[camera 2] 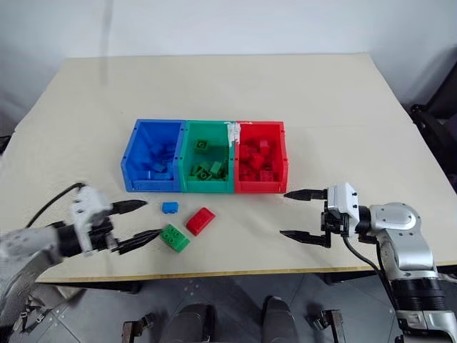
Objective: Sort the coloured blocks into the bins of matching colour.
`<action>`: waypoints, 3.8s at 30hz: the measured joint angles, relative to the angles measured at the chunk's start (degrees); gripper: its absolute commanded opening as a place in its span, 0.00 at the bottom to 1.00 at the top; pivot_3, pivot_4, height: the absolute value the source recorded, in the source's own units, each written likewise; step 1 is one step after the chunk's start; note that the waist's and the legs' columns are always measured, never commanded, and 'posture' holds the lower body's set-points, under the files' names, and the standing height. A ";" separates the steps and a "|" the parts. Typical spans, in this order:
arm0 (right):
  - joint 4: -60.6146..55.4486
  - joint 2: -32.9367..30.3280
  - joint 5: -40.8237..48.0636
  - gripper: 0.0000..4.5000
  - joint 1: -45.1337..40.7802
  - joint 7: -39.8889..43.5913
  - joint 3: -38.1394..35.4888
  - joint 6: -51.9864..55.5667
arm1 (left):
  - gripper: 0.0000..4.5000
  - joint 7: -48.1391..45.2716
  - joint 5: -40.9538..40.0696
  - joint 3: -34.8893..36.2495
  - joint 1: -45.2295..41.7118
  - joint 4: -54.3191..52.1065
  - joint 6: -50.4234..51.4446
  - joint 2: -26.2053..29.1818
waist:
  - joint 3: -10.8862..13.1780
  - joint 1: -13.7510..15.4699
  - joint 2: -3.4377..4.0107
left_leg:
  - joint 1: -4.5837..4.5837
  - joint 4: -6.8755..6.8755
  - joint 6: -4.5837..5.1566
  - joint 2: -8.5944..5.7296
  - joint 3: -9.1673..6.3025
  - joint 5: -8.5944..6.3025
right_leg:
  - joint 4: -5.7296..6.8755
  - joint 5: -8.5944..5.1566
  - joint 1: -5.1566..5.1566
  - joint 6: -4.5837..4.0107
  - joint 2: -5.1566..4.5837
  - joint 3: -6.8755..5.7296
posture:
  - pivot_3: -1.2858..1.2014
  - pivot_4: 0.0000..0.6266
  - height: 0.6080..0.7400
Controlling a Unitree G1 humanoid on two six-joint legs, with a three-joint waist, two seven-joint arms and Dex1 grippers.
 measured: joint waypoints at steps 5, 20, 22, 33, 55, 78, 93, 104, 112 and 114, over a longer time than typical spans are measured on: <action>-2.68 -0.02 -0.01 1.00 2.49 -2.07 0.22 1.17 | 1.00 6.12 1.01 -10.03 -11.06 -2.13 11.55 -1.95 | 0.00 0.22 0.00 | -0.03 0.00 -0.01 -0.04 -0.02 0.01 | -0.02 0.00 0.00 0.00 0.00 -0.01 | 0.52 0.24 1.00; -9.99 0.14 0.16 1.00 5.48 -6.86 0.69 3.96 | 0.67 12.59 8.61 -24.11 -17.68 -1.82 18.22 -6.74 | 0.00 0.38 -0.01 | -0.02 0.05 -0.03 -0.05 -0.03 0.02 | -0.04 0.00 0.03 0.01 0.01 0.01 | 0.52 0.24 1.00; -10.46 0.13 0.21 1.00 5.85 -7.15 0.68 4.16 | 0.53 12.37 8.77 -23.97 -17.61 -1.75 18.04 -6.72 | 0.00 0.43 -0.01 | -0.02 0.05 -0.03 -0.06 -0.03 0.02 | -0.04 0.01 0.04 0.01 0.01 0.01 | 0.52 0.24 1.00; -12.16 0.07 0.46 1.00 11.19 -11.37 -3.29 4.56 | 0.33 4.41 8.50 -22.68 -20.00 5.36 3.23 -11.82 | 0.01 1.73 -0.02 | -0.09 0.18 -0.02 -0.08 -0.04 0.03 | -0.03 0.02 0.03 0.05 0.01 -0.01 | 0.52 0.24 1.00; -33.24 13.47 2.02 1.00 31.34 -41.89 -18.44 5.76 | 0.90 -1.51 24.63 -21.86 -53.36 66.79 -42.92 -39.03 | -0.02 2.00 -0.06 | -0.22 0.46 0.17 -0.19 0.06 -0.03 | -0.06 0.13 0.04 0.24 -0.01 0.04 | 0.52 0.24 1.00; 0.46 3.91 -0.95 1.00 -8.13 1.22 9.93 -1.23 | 0.99 -10.32 3.10 25.69 15.41 14.84 -28.80 -9.94 | 0.04 0.11 0.00 | -0.07 0.64 0.23 -0.01 0.02 -0.23 | 0.04 0.08 0.11 0.15 0.00 0.09 | 0.52 0.24 1.00; 3.22 -1.16 -2.06 1.00 -4.78 6.22 9.76 1.67 | 0.99 -28.49 16.64 -1.32 0.90 18.31 -43.61 4.74 | 0.05 1.21 0.08 | -0.11 0.71 0.24 0.03 0.24 -0.36 | 0.12 0.06 0.00 0.08 0.05 0.09 | 0.52 0.24 1.00; -12.21 -3.19 0.14 1.00 10.03 -3.28 2.02 7.33 | 0.90 -35.74 23.86 -19.08 -19.74 33.89 -47.61 -0.58 | 0.06 0.60 0.06 | -0.13 0.81 0.35 0.08 0.47 -0.45 | 0.12 0.09 -0.05 0.13 0.04 0.07 | 0.52 0.24 1.00; -16.28 -3.13 0.73 1.00 12.81 -8.28 0.38 8.54 | 0.35 -37.83 23.97 -20.24 -21.82 37.01 -48.55 -1.83 | 0.05 0.55 0.07 | -0.11 0.89 0.35 0.11 0.48 -0.45 | 0.18 0.10 -0.01 0.15 0.04 0.08 | 0.52 0.24 1.00; -16.64 -3.13 0.76 1.00 13.01 -9.01 0.36 8.54 | 0.32 -37.62 23.39 -20.10 -21.80 37.08 -47.88 -2.11 | 0.06 0.74 0.07 | -0.11 0.90 0.36 0.11 0.47 -0.45 | 0.17 0.10 -0.01 0.15 0.04 0.08 | 0.52 0.24 1.00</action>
